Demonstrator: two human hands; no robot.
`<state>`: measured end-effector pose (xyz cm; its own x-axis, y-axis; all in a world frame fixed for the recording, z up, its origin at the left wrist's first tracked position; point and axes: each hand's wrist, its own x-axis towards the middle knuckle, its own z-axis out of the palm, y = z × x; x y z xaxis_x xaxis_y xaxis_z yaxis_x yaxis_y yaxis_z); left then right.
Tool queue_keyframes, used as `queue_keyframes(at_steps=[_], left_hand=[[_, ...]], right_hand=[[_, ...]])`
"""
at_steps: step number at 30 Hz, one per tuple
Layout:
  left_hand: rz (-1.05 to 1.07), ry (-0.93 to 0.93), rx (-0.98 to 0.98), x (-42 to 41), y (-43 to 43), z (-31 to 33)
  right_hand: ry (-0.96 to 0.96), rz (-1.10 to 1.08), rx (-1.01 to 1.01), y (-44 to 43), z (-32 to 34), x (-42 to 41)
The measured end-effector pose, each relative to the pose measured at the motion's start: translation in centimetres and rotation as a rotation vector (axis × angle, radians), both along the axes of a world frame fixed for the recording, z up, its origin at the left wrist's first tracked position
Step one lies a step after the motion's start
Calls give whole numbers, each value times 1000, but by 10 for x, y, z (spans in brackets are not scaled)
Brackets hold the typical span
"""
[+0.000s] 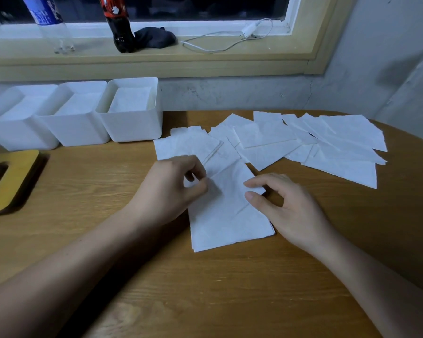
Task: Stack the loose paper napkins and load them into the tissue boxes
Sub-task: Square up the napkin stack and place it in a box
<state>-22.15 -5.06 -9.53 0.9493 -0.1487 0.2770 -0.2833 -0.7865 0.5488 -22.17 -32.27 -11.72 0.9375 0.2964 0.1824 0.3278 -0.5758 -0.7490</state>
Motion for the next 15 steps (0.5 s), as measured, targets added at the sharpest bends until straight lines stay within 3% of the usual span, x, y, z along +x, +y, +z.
queue_keyframes(at_steps=[7, 15], left_hand=[[-95, -182, -105, -8, 5, 39], [-318, 100, -304, -11, 0, 35]], right_hand=[[-27, -74, 144, -3, 2, 0], [188, 74, 427, -5, 9, 1]])
